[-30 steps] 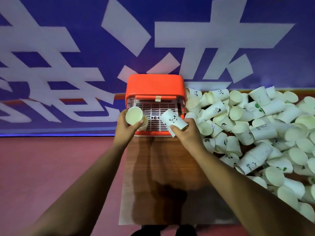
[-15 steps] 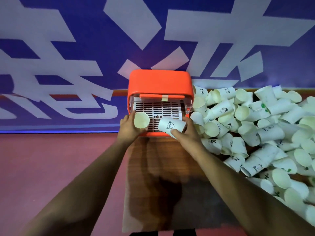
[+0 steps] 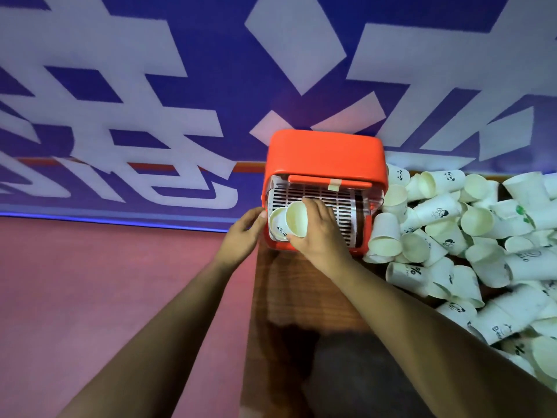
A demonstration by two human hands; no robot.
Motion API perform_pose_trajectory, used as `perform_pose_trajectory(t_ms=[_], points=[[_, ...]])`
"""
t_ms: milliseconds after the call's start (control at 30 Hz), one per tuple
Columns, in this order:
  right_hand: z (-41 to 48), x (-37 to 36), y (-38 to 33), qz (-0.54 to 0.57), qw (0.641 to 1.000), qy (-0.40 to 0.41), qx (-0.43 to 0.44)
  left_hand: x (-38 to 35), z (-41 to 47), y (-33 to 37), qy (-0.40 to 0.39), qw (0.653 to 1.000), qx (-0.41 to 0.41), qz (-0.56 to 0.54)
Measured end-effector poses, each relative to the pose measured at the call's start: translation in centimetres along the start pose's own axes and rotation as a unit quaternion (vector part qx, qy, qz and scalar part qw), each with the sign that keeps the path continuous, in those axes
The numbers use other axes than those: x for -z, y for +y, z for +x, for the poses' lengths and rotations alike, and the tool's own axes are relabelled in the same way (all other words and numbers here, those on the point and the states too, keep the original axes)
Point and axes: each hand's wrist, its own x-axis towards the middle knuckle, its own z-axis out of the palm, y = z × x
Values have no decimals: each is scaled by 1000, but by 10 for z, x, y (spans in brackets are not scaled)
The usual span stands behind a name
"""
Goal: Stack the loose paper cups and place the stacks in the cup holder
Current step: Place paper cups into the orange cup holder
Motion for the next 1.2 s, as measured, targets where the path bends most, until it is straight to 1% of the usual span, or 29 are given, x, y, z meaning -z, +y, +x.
perform_pose_trajectory(t_ms=[100,200,300,433,533,633,733,800,833,867,933,1033,1100,1200], points=[[4,-11,0,2,999,-31,11,-3,5,-6,-42,999,4,-23],[7,-20,3,11,998,-64,13,-6,9,-15,-58,998,-20,17],[10,-23,9,40,995,-88,-1,-6,11,-21,-47,996,-43,59],[10,-26,18,83,989,-106,-55,-11,13,-23,-43,996,-48,68],[13,-26,20,71,985,-135,-74,-16,11,-22,-20,996,-49,68],[12,-20,18,63,983,-155,-82,-18,6,-19,-8,996,-34,82],[-8,7,20,55,984,-142,-92,-18,-3,-17,39,993,-18,108],[-31,31,31,45,986,-130,-91,-21,-14,-13,65,991,-30,109],[-42,44,40,39,988,-120,-94,-25,-21,-8,62,992,-41,106],[-53,57,52,33,988,-107,-103,-32,-29,-1,46,993,-51,100],[-71,82,80,28,988,-70,-136,-54,-42,10,-14,993,-73,92],[-87,115,125,32,981,-24,-191,-100,-49,27,-98,985,-90,111],[-87,128,149,44,975,-18,-215,-132,-46,42,-110,981,-99,125],[-71,135,172,73,974,-27,-214,-174,-35,66,-87,980,-86,157]])
